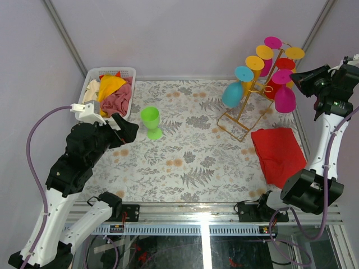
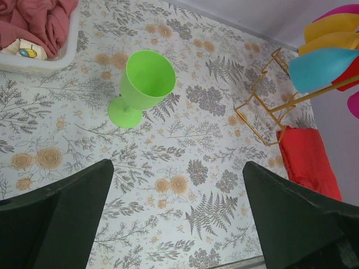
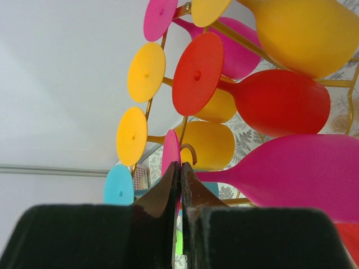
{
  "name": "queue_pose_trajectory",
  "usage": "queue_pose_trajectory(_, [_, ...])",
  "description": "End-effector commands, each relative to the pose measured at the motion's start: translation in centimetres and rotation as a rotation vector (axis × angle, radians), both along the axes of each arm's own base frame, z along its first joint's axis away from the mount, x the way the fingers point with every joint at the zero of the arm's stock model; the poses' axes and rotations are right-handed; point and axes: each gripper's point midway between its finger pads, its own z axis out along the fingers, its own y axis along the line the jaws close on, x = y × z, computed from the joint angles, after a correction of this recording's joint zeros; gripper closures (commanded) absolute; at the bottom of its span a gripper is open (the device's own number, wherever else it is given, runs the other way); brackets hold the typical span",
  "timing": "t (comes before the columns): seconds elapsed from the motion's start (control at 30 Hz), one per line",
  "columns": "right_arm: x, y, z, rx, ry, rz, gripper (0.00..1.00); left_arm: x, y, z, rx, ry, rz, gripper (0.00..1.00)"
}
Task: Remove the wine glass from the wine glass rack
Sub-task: Pick up the wine glass from the wine rack.
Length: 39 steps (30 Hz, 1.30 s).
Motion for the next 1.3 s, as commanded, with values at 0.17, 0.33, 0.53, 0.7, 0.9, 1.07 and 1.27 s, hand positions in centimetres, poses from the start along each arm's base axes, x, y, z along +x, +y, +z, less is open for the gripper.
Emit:
queue_pose_trajectory(0.17, [-2.8,-0.3,4.6,-0.148,-0.105,-0.081,1.0,0.3,-0.5,0.8,-0.037,-0.027,-0.009,0.0])
queue_pose_trajectory(0.33, [-5.9,-0.6,4.9,-0.221,-0.109,-0.167,1.0,0.7,-0.2,0.5,-0.047,-0.017,0.021,0.0])
queue_pose_trajectory(0.53, [-10.2,2.8,4.7,-0.199,-0.151,-0.095,1.0,1.4,-0.6,-0.4,-0.082,0.023,0.047,0.0])
queue_pose_trajectory(0.7, [-13.7,6.8,4.5,-0.141,-0.223,0.022,1.0,1.7,-1.0,-1.2,-0.107,0.056,0.048,0.0])
queue_pose_trajectory(0.9, [-15.1,6.7,4.6,-0.358,-0.007,0.154,1.0,2.2,-1.5,-0.8,-0.139,0.053,0.047,0.0])
queue_pose_trajectory(1.07, [-15.5,10.5,4.9,-0.254,-0.098,0.378,1.0,2.0,-1.5,-0.9,-0.144,0.052,0.046,0.0])
queue_pose_trajectory(1.27, [-18.2,17.5,5.7,-0.136,-0.22,0.775,1.0,2.1,-1.8,-0.3,-0.156,0.03,0.031,0.0])
